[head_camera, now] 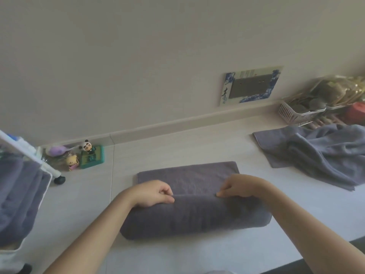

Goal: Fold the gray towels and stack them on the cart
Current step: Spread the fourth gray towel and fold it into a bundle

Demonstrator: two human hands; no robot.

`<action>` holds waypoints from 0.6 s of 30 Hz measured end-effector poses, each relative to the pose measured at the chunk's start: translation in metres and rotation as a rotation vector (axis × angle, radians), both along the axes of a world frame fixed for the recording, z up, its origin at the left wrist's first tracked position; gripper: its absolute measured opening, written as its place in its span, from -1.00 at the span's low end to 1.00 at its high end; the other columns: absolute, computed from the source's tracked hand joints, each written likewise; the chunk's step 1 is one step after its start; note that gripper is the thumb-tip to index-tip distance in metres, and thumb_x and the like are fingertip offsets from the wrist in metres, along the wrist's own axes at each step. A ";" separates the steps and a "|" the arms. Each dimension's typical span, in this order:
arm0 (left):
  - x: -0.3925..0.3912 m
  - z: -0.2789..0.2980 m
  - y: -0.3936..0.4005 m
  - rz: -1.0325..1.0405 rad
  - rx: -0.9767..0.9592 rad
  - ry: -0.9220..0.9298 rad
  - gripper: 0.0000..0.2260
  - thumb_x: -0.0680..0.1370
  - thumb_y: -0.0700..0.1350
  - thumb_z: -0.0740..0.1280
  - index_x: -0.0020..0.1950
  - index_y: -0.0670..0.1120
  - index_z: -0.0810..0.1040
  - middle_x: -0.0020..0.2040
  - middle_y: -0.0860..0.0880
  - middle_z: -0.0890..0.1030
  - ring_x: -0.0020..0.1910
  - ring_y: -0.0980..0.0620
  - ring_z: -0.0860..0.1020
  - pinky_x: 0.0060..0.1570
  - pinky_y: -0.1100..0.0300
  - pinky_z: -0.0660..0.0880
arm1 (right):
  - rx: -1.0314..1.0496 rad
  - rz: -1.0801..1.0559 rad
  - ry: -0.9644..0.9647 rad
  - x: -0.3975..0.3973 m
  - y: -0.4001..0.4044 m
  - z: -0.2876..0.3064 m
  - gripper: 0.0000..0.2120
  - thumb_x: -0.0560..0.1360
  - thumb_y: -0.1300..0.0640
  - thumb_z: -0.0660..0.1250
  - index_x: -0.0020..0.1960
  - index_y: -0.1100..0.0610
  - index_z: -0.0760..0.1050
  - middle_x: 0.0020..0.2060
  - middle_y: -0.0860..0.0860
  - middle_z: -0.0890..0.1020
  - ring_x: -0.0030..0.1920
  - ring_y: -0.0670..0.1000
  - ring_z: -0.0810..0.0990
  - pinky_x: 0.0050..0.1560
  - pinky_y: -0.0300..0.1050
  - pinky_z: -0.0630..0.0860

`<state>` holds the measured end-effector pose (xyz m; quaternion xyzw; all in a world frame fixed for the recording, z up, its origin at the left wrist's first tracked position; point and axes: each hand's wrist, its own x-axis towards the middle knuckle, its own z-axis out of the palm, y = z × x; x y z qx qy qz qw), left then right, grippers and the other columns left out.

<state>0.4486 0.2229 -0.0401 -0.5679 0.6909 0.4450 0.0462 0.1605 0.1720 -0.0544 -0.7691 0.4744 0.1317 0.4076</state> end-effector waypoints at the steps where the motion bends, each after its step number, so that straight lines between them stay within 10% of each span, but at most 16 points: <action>1: 0.000 0.001 -0.014 -0.009 -0.015 -0.032 -0.91 0.54 0.02 0.33 -0.04 0.03 0.55 -0.38 0.20 0.46 -0.43 0.33 0.39 -0.36 0.44 0.28 | -0.013 -0.005 0.013 0.003 -0.013 0.000 -0.57 0.49 -0.15 0.30 -0.50 -0.02 0.44 -0.54 -0.12 0.38 -0.50 -0.19 0.31 -0.32 -0.26 0.26; 7: 0.002 -0.006 -0.078 -0.005 -0.034 -0.161 -0.81 0.57 0.01 0.29 0.07 -0.06 0.58 -0.09 0.04 0.59 -0.16 0.14 0.48 -0.19 0.28 0.36 | -0.141 -0.042 0.044 0.025 -0.074 -0.013 -0.53 0.52 -0.10 0.27 -0.54 0.00 0.37 -0.50 -0.07 0.43 -0.34 -0.01 0.43 -0.26 -0.14 0.32; 18: 0.004 -0.099 -0.106 -0.008 -0.224 -0.439 -0.55 0.56 0.27 0.06 0.26 -0.01 0.40 0.22 -0.03 0.49 0.20 -0.07 0.43 0.20 0.00 0.35 | -0.286 -0.016 0.269 0.045 -0.106 -0.077 -0.48 0.48 -0.34 0.11 0.25 -0.01 0.40 0.14 0.00 0.53 0.19 0.08 0.44 0.19 0.00 0.27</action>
